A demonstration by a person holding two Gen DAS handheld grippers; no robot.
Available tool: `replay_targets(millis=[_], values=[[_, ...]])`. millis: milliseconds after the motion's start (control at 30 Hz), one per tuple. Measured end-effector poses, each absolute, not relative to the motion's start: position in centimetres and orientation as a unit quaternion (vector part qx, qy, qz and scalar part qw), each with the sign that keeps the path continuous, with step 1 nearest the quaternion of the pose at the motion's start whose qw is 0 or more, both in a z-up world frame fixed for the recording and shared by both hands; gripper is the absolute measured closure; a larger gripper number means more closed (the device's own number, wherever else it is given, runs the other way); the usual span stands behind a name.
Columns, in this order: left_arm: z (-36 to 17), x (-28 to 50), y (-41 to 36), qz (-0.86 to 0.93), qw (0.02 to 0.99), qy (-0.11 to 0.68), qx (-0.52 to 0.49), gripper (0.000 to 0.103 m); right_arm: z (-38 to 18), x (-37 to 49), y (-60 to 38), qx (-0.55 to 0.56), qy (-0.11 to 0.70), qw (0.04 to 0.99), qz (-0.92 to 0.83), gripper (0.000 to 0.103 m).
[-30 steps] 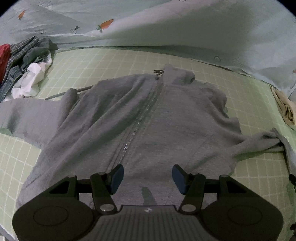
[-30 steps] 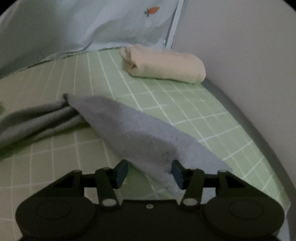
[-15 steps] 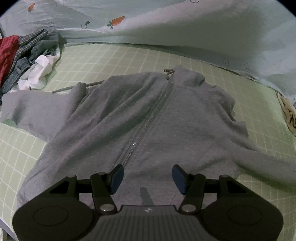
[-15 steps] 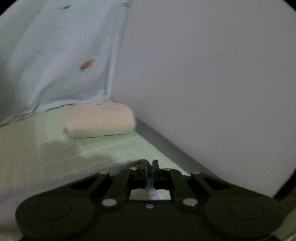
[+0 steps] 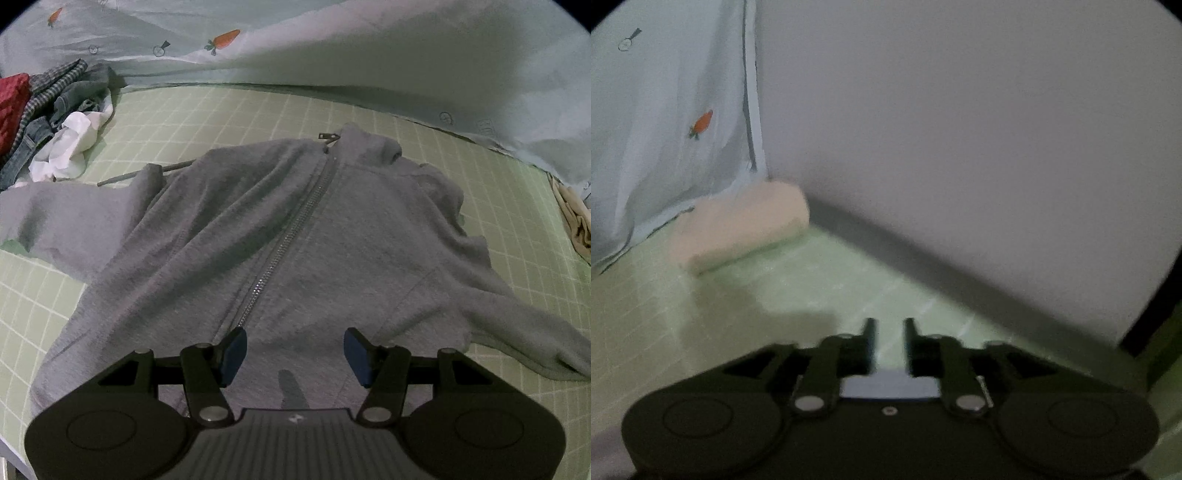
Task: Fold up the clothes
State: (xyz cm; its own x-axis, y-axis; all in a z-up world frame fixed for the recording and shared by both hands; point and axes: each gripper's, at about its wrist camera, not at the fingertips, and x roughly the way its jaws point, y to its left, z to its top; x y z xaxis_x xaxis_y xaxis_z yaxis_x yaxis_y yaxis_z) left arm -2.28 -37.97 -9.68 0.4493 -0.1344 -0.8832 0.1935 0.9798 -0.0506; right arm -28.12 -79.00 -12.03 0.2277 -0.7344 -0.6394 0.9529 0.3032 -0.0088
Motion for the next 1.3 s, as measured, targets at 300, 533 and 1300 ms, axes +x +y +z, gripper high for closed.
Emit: replay_targets(millis=[300,533,1300], values=[[-9.6,-2.5,-38.6,-0.106,0.849,0.515,0.044,0.044,-15.5,-26.4,-75.6,0.224,0.324,0.774,-0.496,0.058],[-9.7,-2.6,-38.4,-0.104,0.848,0.518,0.041,0.044,-18.0,-25.5,-75.7,0.247,0.357,0.756,-0.49,0.018],[-10.1,-2.2,-37.2,-0.068,0.847,0.527,0.018,0.043,-17.7,-17.3,-83.0,0.118,0.343,0.794,-0.487,0.002]])
